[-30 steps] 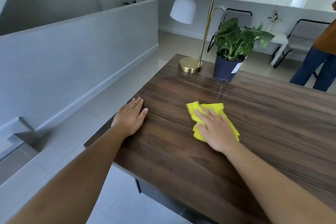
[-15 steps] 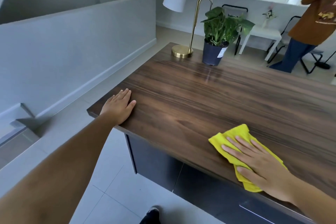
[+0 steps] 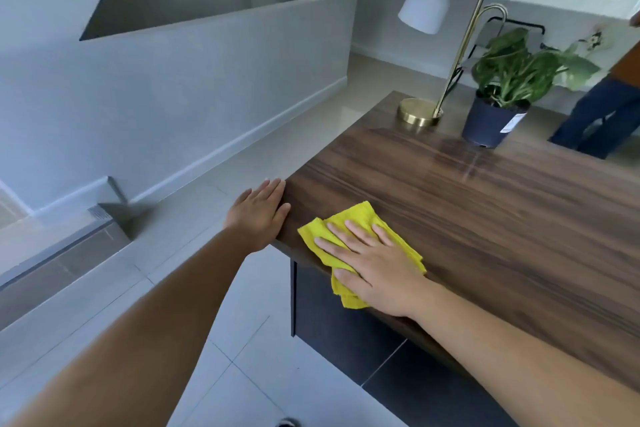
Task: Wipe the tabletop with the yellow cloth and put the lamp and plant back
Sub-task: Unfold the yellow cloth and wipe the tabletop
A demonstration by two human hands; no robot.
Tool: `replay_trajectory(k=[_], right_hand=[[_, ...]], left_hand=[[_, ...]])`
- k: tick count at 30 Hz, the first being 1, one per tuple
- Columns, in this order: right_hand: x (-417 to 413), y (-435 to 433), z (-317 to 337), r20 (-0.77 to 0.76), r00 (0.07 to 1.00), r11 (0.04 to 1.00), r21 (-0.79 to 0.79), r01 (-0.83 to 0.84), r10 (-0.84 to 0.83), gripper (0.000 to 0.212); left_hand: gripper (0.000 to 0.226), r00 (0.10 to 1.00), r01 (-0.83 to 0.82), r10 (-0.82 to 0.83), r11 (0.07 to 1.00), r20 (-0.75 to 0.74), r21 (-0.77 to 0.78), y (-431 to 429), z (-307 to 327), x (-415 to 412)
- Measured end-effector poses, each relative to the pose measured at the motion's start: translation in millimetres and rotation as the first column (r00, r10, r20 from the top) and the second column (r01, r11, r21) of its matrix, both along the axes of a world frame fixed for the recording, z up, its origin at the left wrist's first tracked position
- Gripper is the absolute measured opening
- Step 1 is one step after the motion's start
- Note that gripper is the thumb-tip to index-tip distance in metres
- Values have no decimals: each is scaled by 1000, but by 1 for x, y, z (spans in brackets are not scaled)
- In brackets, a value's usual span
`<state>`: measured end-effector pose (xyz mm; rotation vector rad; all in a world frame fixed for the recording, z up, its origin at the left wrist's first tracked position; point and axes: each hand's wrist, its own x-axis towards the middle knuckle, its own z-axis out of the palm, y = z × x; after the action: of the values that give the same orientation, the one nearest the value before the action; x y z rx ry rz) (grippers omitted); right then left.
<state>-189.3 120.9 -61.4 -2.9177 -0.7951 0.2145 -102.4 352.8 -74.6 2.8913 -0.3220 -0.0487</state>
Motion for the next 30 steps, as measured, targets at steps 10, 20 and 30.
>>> replay_trajectory(k=[10, 20, 30], right_hand=[[112, -71, -8, -21, 851, 851, -22, 524, -524, 52], [-35, -3, 4, -62, 969, 971, -45, 235, -237, 57], [91, 70, 2, -59, 998, 999, 39, 35, -33, 51]], left_hand=[[54, 1000, 6, -6, 999, 10, -32, 11, -7, 5], [54, 999, 34, -35, 996, -10, -85, 11, -4, 6], [57, 999, 20, -29, 958, -25, -287, 34, -12, 13]])
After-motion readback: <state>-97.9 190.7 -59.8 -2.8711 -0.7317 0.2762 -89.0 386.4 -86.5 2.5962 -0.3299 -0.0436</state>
